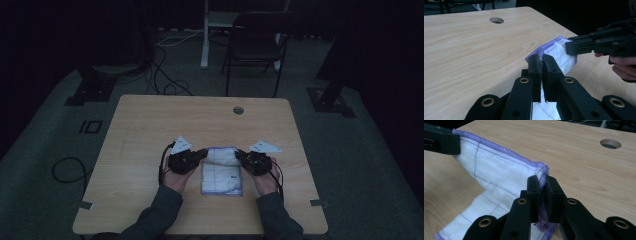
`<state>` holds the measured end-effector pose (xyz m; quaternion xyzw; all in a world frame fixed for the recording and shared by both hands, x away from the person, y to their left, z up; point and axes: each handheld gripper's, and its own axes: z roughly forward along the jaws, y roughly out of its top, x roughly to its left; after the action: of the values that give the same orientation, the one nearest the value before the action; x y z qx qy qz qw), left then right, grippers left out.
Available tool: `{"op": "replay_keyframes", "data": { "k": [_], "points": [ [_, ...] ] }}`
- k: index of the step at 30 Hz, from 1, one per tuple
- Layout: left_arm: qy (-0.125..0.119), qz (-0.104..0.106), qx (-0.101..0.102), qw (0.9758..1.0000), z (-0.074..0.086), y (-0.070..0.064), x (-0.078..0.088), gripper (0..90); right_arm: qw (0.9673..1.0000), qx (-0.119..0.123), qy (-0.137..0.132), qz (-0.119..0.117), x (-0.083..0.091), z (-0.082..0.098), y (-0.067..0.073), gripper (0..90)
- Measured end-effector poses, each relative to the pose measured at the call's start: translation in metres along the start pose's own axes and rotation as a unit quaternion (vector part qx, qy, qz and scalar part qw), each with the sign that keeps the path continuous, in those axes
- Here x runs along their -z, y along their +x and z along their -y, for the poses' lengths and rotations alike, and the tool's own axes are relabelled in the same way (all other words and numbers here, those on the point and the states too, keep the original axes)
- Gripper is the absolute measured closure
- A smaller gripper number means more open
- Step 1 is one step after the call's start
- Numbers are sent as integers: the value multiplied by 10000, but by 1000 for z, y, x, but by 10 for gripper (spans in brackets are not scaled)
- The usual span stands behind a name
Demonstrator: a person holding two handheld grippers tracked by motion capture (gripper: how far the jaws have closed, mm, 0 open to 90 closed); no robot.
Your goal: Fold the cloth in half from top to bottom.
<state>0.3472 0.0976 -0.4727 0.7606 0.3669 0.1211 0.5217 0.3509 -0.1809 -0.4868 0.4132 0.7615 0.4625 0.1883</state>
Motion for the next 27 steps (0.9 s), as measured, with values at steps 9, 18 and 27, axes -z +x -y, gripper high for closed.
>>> {"op": "replay_keyframes", "data": {
  "k": [9, 18, 27],
  "points": [
    [40, 37, 48, 10000, 8, -2, 2, 866, 10000, 13, 34, -31, 1, 3, 1, 837],
    [123, 71, 42, 9999, 14, -5, 4, 865, 10000, 17, 68, -52, 2, 9, 3, 837],
    [190, 117, 88, 9997, 21, -8, 4, 865, 9998, 63, 153, -62, 3, 14, 5, 837]
  ]
}}
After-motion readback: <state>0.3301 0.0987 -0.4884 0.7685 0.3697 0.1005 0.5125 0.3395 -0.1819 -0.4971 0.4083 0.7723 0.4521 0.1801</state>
